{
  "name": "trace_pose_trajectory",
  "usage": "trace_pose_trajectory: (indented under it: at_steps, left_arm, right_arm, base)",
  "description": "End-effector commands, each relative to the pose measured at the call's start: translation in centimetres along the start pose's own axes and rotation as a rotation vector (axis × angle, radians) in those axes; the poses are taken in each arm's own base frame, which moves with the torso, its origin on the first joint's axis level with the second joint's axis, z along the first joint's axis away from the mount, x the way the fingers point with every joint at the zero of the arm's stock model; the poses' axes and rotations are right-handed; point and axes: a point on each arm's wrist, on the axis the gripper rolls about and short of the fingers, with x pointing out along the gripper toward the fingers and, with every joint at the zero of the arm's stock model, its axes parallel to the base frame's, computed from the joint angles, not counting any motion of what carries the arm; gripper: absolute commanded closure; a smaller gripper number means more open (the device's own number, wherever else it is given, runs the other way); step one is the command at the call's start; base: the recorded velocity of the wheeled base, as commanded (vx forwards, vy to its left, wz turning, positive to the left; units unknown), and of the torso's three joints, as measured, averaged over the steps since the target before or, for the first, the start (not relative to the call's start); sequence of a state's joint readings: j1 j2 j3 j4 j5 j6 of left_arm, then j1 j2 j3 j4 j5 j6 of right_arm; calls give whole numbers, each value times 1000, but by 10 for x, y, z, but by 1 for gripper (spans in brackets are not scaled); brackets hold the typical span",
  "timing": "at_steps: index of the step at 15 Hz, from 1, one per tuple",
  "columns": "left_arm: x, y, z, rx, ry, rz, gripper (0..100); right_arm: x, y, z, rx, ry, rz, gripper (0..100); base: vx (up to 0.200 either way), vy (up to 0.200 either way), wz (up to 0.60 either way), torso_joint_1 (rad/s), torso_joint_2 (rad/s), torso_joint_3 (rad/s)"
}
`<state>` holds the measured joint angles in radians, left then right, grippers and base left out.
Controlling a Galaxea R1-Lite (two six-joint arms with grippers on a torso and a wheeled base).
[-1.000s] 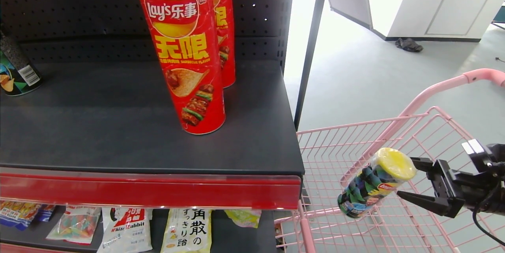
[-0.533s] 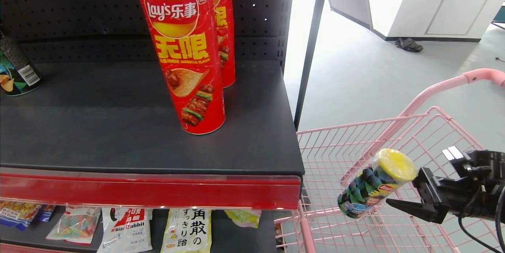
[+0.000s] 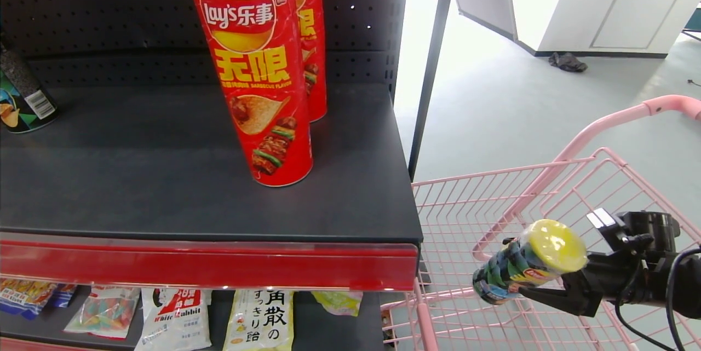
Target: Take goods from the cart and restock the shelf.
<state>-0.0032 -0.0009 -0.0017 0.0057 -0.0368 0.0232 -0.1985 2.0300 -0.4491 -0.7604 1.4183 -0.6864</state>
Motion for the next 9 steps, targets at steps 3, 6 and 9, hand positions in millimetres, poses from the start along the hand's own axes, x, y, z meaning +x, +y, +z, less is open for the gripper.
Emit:
trace_pose_trajectory:
  at_steps: [3, 6, 9]
  left_arm:
    - [0, 0, 0, 0, 1, 0, 0]
    - [0, 0, 0, 0, 0, 0, 0]
    - [0, 0, 0, 0, 0, 0, 0]
  right_arm:
    - [2, -5, -4, 10, 2, 4, 0]
    - [4, -10, -4, -5, 1, 7, 0]
    - [8, -11, -6, -5, 4, 21, 100]
  base:
    - [0, 0, 0, 0, 0, 0]
    - [0, 0, 0, 0, 0, 0]
    - [0, 0, 0, 0, 0, 0]
